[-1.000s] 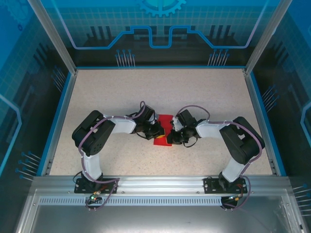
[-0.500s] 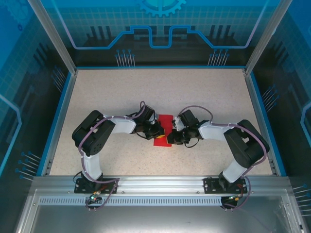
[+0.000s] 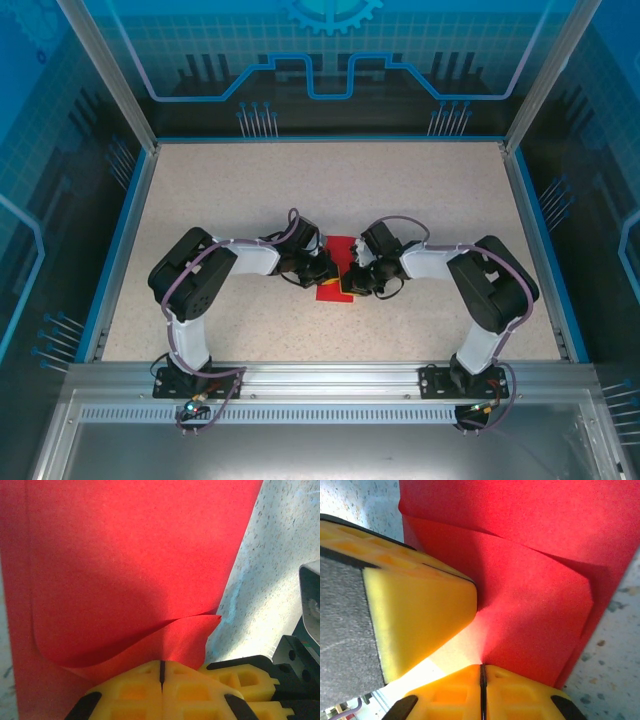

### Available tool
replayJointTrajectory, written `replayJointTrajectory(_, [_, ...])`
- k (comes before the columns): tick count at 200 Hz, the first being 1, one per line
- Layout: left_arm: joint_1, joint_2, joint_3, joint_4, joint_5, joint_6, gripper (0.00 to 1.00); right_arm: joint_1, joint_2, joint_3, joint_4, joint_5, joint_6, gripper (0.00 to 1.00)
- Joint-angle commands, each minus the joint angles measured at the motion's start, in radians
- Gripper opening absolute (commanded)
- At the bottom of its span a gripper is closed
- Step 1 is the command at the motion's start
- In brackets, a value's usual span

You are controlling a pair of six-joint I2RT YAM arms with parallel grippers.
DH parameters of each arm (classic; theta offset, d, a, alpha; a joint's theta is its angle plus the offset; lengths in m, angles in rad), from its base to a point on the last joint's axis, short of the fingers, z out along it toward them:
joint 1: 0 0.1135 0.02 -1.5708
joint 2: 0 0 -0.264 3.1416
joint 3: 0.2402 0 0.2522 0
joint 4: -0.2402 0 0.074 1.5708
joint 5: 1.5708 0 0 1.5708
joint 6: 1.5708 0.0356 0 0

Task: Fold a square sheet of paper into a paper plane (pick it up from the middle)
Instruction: Fold the triangle a second time at the center of the table.

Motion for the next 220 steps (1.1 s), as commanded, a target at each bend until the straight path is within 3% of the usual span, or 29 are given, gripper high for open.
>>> replayJointTrajectory(1, [-0.009, 0.026, -0.015, -0.064, -0.032, 0.029, 0.0, -0.006, 0.011, -0.038, -0.083, 0.024, 0.002, 0.1])
replayJointTrajectory(67, [-0.01, 0.024, -0.014, -0.065, -0.032, 0.029, 0.0, -0.008, -0.064, -0.045, -0.088, -0.023, 0.003, 0.12])
replayJointTrajectory(126, [-0.008, 0.029, -0.013, -0.068, -0.032, 0.029, 0.0, -0.017, 0.024, -0.102, -0.073, 0.008, 0.01, 0.09])
replayJointTrajectory(173, [-0.01, 0.029, -0.011, -0.069, -0.03, 0.029, 0.0, -0.019, -0.11, -0.116, -0.06, -0.011, 0.025, 0.07])
replayJointTrajectory(220, [-0.009, 0.031, -0.004, -0.073, -0.028, 0.033, 0.0, -0.029, 0.024, -0.167, -0.011, 0.001, 0.028, 0.05])
